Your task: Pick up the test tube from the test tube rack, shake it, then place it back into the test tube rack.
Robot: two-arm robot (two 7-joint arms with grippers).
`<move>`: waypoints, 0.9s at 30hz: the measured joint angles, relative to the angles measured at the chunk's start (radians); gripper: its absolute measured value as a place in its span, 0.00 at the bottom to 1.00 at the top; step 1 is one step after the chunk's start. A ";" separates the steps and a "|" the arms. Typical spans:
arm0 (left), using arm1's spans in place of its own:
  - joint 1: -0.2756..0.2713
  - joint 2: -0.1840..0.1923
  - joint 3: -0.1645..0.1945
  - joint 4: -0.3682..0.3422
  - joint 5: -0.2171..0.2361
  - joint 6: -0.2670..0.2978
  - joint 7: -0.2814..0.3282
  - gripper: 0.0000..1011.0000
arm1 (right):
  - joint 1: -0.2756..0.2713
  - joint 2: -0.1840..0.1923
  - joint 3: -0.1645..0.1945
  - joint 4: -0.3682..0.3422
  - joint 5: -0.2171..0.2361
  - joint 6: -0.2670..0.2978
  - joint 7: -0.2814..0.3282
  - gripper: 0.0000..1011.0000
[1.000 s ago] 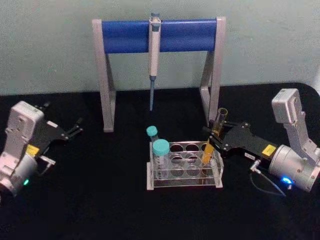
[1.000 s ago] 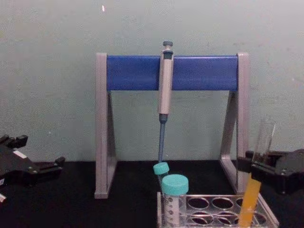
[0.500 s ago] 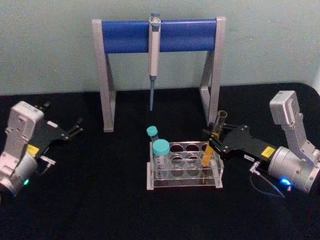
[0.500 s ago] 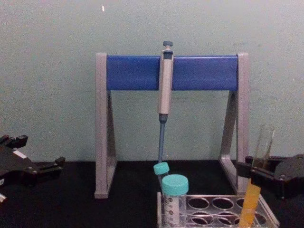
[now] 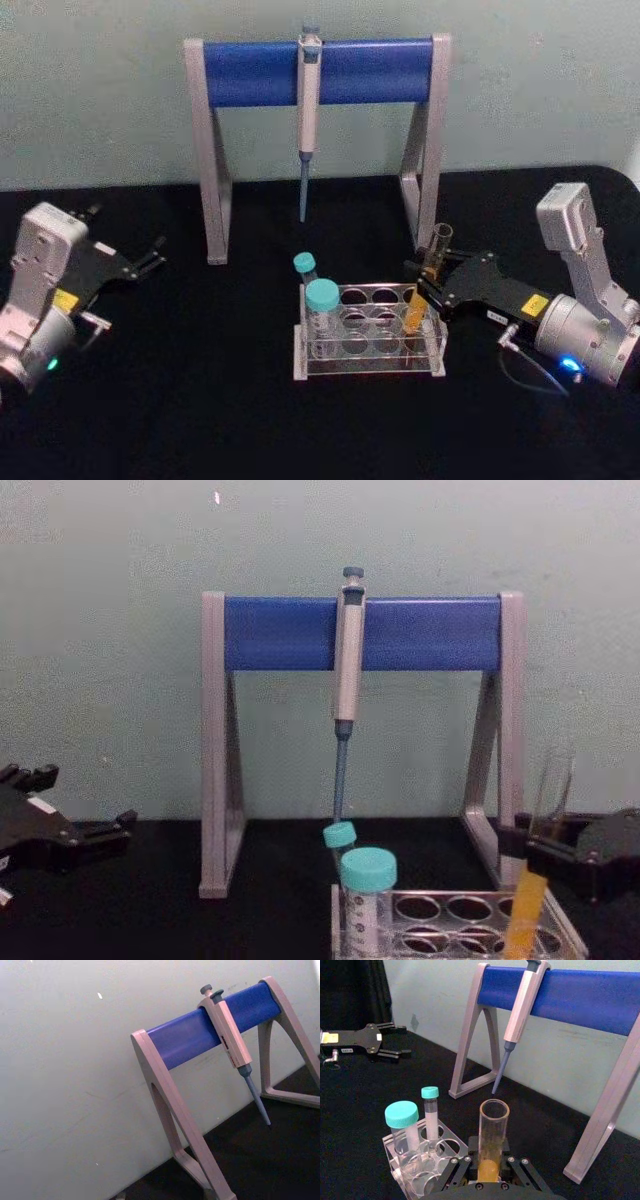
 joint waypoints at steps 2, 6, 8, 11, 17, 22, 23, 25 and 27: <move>0.000 0.000 0.000 0.000 0.000 0.000 0.000 0.99 | 0.000 0.000 0.000 0.000 0.000 0.000 0.000 0.23; 0.000 0.000 0.000 0.000 0.000 0.000 0.000 0.99 | -0.001 0.000 0.001 0.000 0.000 -0.001 0.000 0.24; 0.000 0.000 0.000 0.000 0.000 0.000 0.000 0.99 | -0.001 0.000 0.001 0.000 0.000 -0.001 0.000 0.31; 0.000 0.000 0.000 0.000 0.000 0.000 0.000 0.99 | -0.001 0.000 0.001 0.000 0.000 -0.001 0.000 0.38; 0.000 0.000 0.000 0.000 0.000 0.000 0.000 0.99 | -0.002 0.000 0.002 0.000 0.000 -0.001 0.000 0.60; 0.000 0.000 0.000 0.000 0.000 0.000 0.000 0.99 | -0.002 0.000 0.002 -0.001 0.000 -0.002 0.000 0.75; 0.000 0.000 0.000 0.000 0.000 0.000 0.000 0.99 | -0.002 0.000 0.002 -0.001 0.000 -0.002 0.000 0.77; 0.000 0.000 0.000 0.000 0.000 0.000 0.000 0.99 | -0.002 0.000 0.002 -0.001 0.000 -0.002 0.000 0.84; 0.000 0.000 0.000 0.000 0.000 0.000 0.000 0.99 | -0.005 0.000 0.004 -0.006 0.001 -0.003 -0.002 0.88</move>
